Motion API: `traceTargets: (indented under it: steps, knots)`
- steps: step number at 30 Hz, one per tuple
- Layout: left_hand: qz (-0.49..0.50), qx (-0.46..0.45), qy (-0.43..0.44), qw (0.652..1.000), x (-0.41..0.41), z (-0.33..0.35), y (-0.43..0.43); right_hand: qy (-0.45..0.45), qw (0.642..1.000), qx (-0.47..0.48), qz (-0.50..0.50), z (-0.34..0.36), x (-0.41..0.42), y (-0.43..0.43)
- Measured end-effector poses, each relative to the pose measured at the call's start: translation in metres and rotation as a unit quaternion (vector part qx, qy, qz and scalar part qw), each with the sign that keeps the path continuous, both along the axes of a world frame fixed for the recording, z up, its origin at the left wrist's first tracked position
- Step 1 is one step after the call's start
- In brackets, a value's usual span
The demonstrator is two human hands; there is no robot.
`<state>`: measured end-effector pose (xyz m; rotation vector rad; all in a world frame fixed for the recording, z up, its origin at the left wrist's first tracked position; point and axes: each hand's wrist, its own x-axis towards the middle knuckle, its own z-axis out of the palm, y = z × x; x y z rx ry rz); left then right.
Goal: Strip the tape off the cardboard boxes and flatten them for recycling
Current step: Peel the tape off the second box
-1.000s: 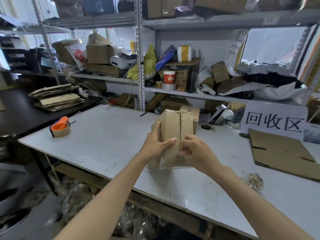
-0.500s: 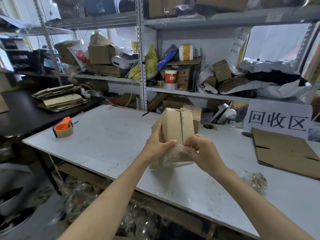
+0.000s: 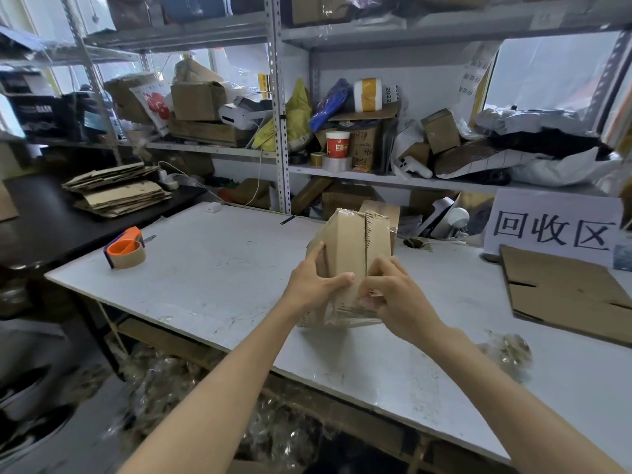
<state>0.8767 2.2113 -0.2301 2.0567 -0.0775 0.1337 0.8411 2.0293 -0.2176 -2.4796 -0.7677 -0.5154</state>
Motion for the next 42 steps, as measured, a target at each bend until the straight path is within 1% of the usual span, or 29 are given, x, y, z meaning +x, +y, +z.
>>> traceTargets:
  steps: [4,7,9,13,15,16,18,19,20,21,22,27,30,32,38,42]
  knots:
    - [0.018,-0.014,0.005,1.000,0.001,0.001,0.003,0.011,0.996,0.081,-0.037,-0.001,0.001,0.000]
    - [0.006,-0.015,0.007,1.000,-0.001,0.001,0.002,-0.001,0.997,0.073,-0.024,-0.004,0.000,0.002]
    - [0.007,-0.007,-0.004,1.000,-0.003,-0.001,0.000,0.037,0.998,0.057,0.006,0.000,0.000,0.002]
    - [-0.009,0.026,-0.009,1.000,-0.003,0.000,-0.005,0.159,0.987,-0.005,0.031,0.017,0.007,-0.002]
    - [-0.014,0.026,-0.011,1.000,-0.003,0.002,-0.006,0.177,0.984,-0.001,0.023,0.019,0.010,-0.005]
    - [-0.009,0.016,-0.007,1.000,-0.002,0.002,-0.005,0.163,0.986,0.022,0.010,0.018,0.010,-0.006]
    - [0.002,-0.015,0.005,1.000,-0.002,0.003,-0.002,0.094,0.992,0.077,-0.034,0.014,0.005,-0.006]
    - [0.004,-0.028,0.012,1.000,-0.003,0.003,-0.001,0.043,0.995,0.081,-0.045,0.010,0.003,-0.005]
    - [0.005,-0.032,0.017,0.999,-0.003,0.003,0.000,-0.008,0.997,0.065,-0.041,0.006,0.001,-0.002]
    - [0.005,-0.032,0.020,0.999,-0.002,0.003,0.001,-0.046,0.997,0.046,-0.028,0.003,-0.001,0.001]
    - [0.006,-0.032,0.024,0.999,-0.002,0.003,0.001,-0.063,0.997,0.035,-0.019,0.001,-0.003,0.003]
    - [0.020,-0.056,0.050,0.997,0.002,0.006,0.000,-0.041,0.999,0.017,-0.016,-0.003,-0.007,0.009]
    - [0.033,-0.059,0.047,0.997,0.004,0.004,-0.003,-0.034,0.997,0.032,-0.059,-0.007,-0.007,0.016]
    - [0.037,-0.056,0.044,0.997,0.004,0.002,-0.006,-0.011,0.996,0.040,-0.082,-0.009,-0.004,0.017]
    - [0.049,-0.035,0.024,0.998,0.003,0.000,-0.011,0.043,0.997,0.060,0.016,-0.012,0.001,0.011]
    - [0.055,-0.034,0.025,0.998,0.005,-0.001,-0.014,0.017,0.997,0.064,0.029,-0.013,0.001,0.006]
